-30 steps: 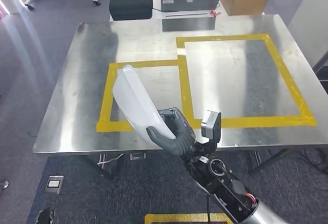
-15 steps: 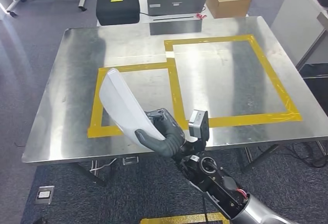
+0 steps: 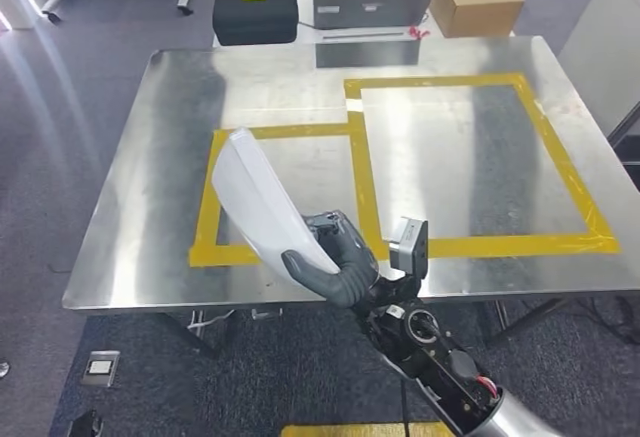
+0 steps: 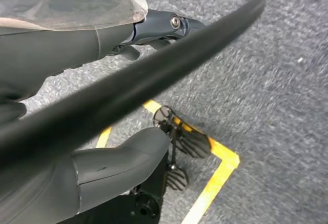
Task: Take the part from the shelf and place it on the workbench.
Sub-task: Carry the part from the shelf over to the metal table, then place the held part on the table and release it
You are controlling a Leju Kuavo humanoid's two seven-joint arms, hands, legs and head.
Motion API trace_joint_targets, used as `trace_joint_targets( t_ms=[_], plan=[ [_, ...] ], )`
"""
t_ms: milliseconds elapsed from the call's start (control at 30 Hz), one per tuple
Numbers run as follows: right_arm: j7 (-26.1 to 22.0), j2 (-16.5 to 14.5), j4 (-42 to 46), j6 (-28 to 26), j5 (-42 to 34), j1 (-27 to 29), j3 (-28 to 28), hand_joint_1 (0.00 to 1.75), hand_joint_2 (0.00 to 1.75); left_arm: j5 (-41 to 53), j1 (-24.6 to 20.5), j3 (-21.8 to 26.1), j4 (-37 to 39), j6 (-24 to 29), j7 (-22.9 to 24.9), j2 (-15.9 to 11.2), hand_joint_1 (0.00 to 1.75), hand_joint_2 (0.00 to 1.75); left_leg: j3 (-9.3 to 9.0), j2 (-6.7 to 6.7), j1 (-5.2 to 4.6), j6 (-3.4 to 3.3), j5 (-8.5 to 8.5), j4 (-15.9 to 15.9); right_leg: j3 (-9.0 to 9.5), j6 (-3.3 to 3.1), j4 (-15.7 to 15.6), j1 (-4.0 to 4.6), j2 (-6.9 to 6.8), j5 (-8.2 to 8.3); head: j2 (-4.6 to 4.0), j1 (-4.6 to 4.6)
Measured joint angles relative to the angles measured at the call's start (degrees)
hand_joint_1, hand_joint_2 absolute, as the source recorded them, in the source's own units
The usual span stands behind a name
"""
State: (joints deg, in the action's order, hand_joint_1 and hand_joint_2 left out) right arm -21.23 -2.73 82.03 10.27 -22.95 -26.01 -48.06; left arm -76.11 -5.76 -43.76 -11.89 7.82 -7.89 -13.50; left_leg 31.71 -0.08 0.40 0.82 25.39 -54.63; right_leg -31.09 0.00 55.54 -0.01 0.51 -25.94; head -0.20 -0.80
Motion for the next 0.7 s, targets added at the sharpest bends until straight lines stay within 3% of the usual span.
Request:
trace_joint_targets(
  t_ms=[67,100,200,233,267,300,367,433,567,633,700],
  plan=[
    [-0.03,-0.06,0.01,0.14,0.0,-0.08,-0.01,1.75,1.75,-0.04,-0.03,0.0,0.0,0.01,0.0,-0.01,0.0,1.75,0.36,0.03,0.11,0.57,0.73,-0.93,0.4,-0.45,-0.69,-0.22,-0.02,0.27,0.0,0.25],
    [-0.04,-0.09,0.02,0.2,0.0,-0.17,-0.01,1.75,1.75,-0.05,-0.1,0.0,0.0,0.02,0.0,-0.02,0.0,1.75,1.2,0.02,0.17,0.85,1.87,-2.85,0.65,-0.69,-1.06,-0.34,-0.11,0.41,0.0,0.51],
    [-0.01,-0.13,-0.06,0.28,0.0,-0.32,-0.03,1.75,1.75,-0.05,-0.13,0.0,0.0,0.02,-0.01,-0.03,0.0,1.75,7.16,0.0,0.43,1.57,6.71,-14.31,0.82,-1.01,-1.35,-0.43,-0.33,0.48,0.0,1.55],
    [0.0,-0.13,-0.14,0.28,0.0,-0.31,-0.04,1.75,1.75,-0.04,-0.03,0.0,0.0,0.02,-0.02,-0.02,0.0,1.75,8.75,0.01,0.55,1.72,7.16,-16.9,0.83,-1.04,-1.34,-0.42,-0.33,0.44,0.0,1.83],
    [0.01,-0.13,-0.22,0.26,0.0,-0.3,-0.05,1.75,1.75,-0.02,0.05,0.0,0.0,0.02,-0.02,-0.02,0.0,1.75,9.25,0.01,0.67,1.82,6.45,-17.22,0.87,-1.02,-1.33,-0.43,-0.31,0.4,0.0,2.06],
    [0.0,-0.13,-0.28,0.24,0.0,-0.31,-0.07,1.75,1.75,0.02,0.09,0.0,0.0,0.02,-0.03,-0.03,0.0,1.75,8.44,0.02,0.81,1.89,4.6,-14.93,0.97,-0.95,-1.31,-0.47,-0.28,0.33,0.0,2.29],
    [-0.03,-0.13,-0.33,0.22,0.0,-0.35,-0.07,1.75,1.75,0.06,0.06,0.0,0.0,0.02,-0.05,-0.11,0.0,1.75,4.61,0.04,1.02,1.94,0.28,-6.35,1.14,-0.56,-1.16,-0.43,-0.19,0.02,0.0,2.75],
    [-0.03,-0.13,-0.33,0.21,0.0,-0.42,-0.06,1.75,1.75,0.07,-0.01,0.0,0.0,0.02,-0.08,-0.14,0.0,1.75,2.12,-0.07,0.93,1.58,-1.55,-0.82,1.1,-0.03,-0.94,-0.23,-0.1,-0.33,0.0,2.96],
    [-0.02,-0.13,-0.38,0.17,-0.05,-0.49,-0.08,1.75,1.75,0.07,-0.05,0.0,0.0,0.02,-0.09,-0.07,0.0,1.75,1.82,-0.13,0.71,0.06,-1.39,-0.19,0.64,1.09,0.02,-0.39,-0.13,-1.41,0.0,2.24],
    [-0.02,-0.13,-0.39,0.14,-0.14,-0.54,-0.07,1.75,1.75,0.07,-0.07,0.0,0.0,0.02,-0.09,-0.09,0.0,1.75,1.57,-0.03,0.7,-0.64,-1.35,-0.05,-1.6,1.43,5.23,-0.55,-0.22,-4.46,0.0,1.68],
    [-0.01,-0.13,-0.44,0.15,-0.2,-0.52,-0.07,1.75,1.75,0.07,-0.04,0.0,0.0,0.02,-0.09,-0.12,0.0,1.75,1.47,0.01,0.46,-1.01,-1.22,-0.08,-5.47,1.48,13.88,-0.55,-0.26,-8.16,0.0,0.97]
  ],
)
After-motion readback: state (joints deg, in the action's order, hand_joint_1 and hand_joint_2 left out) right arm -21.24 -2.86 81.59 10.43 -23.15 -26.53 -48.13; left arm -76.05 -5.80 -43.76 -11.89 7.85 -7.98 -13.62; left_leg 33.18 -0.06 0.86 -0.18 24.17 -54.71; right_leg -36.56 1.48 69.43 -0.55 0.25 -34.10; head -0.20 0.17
